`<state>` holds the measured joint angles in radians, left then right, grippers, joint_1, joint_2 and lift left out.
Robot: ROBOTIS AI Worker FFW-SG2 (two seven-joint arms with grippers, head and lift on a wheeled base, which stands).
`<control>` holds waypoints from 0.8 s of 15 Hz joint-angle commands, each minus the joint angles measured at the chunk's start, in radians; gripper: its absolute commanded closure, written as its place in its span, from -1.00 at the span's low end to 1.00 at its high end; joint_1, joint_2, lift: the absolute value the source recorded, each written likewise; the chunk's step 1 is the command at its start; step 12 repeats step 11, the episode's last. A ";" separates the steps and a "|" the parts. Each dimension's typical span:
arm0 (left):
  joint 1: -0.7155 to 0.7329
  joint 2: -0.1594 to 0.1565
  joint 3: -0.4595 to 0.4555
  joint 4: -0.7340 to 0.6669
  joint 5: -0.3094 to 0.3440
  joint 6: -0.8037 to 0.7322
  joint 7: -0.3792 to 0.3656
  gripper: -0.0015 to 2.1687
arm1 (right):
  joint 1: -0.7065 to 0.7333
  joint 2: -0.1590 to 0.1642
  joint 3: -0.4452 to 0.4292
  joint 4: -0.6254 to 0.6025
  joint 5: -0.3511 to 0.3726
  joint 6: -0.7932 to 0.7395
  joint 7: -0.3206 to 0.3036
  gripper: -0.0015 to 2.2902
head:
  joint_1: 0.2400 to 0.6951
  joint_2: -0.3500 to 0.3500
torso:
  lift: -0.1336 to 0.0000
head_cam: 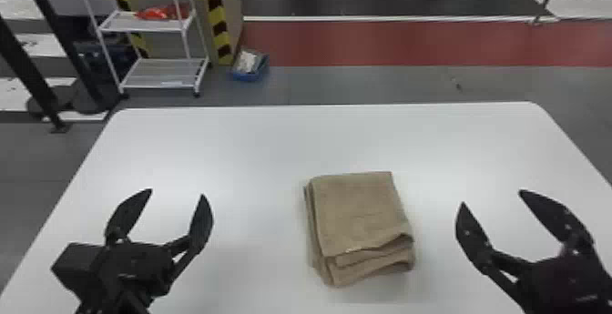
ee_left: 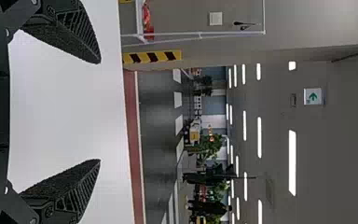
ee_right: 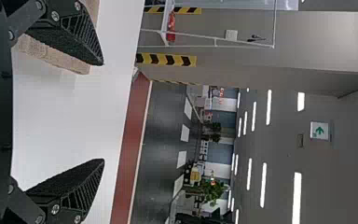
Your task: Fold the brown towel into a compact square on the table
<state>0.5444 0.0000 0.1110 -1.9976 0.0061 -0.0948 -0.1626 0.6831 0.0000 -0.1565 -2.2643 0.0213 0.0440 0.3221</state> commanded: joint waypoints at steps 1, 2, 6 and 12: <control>-0.001 -0.003 -0.002 -0.003 0.000 0.005 0.000 -0.87 | 0.001 0.001 0.000 0.000 0.000 0.001 0.000 -0.85 | 1.00 0.06 | -0.87; -0.001 -0.003 -0.005 -0.004 0.002 0.008 0.000 -0.87 | 0.001 0.001 0.000 -0.001 0.000 0.004 0.000 -0.85 | 1.00 0.06 | -0.87; -0.015 -0.003 -0.007 -0.006 0.008 0.021 0.000 -0.87 | -0.003 0.001 0.000 0.000 0.000 0.007 0.000 -0.85 | 1.00 0.05 | -0.87; -0.020 -0.003 -0.005 -0.007 0.006 0.042 -0.017 -0.87 | -0.010 0.001 0.000 0.003 0.000 0.011 0.000 -0.85 | 1.00 0.04 | -0.87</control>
